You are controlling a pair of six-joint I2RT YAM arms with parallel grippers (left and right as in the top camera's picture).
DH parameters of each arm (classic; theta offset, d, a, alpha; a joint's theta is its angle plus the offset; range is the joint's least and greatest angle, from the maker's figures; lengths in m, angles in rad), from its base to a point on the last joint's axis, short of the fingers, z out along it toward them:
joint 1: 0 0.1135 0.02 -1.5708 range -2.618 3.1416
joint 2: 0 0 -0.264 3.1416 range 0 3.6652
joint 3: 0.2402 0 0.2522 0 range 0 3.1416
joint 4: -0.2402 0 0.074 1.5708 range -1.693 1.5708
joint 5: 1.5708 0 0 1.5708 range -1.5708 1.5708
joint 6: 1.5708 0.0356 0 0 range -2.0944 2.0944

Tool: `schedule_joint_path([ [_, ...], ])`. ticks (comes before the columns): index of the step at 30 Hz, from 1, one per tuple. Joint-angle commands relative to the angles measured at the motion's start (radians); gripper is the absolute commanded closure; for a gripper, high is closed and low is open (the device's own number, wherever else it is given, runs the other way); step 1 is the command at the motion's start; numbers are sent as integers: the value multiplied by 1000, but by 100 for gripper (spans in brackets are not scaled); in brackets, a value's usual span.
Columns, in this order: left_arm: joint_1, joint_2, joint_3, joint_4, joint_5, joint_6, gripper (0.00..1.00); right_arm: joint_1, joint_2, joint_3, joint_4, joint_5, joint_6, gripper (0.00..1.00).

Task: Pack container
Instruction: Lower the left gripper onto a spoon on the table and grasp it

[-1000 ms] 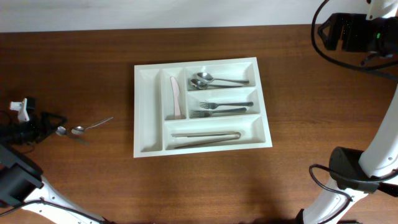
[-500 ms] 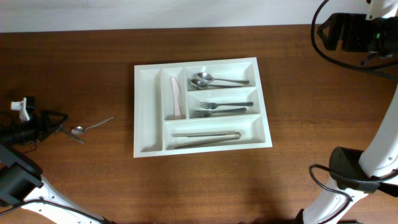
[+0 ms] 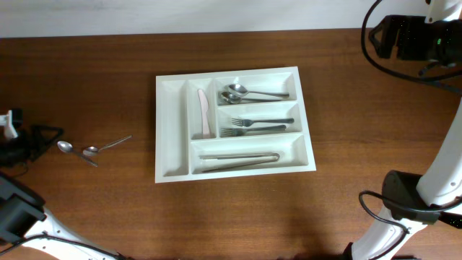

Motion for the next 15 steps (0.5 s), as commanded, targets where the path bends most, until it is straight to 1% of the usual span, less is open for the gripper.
schedule_joint_path([
  [1,16,8,13,4,-106,26,26,-4,5,11,3,2,-2,1],
  [5,2,8,13,10,-105,26,25,-4,5,11,3,2,-2,1],
  [10,-28,8,1,42,-179,21,26,-4,5,11,3,2,-2,1],
  [13,-38,9,-6,78,-254,-51,26,-4,5,11,3,2,-2,1],
  [15,-38,9,-6,87,-256,-54,26,-4,5,11,3,2,-2,1],
])
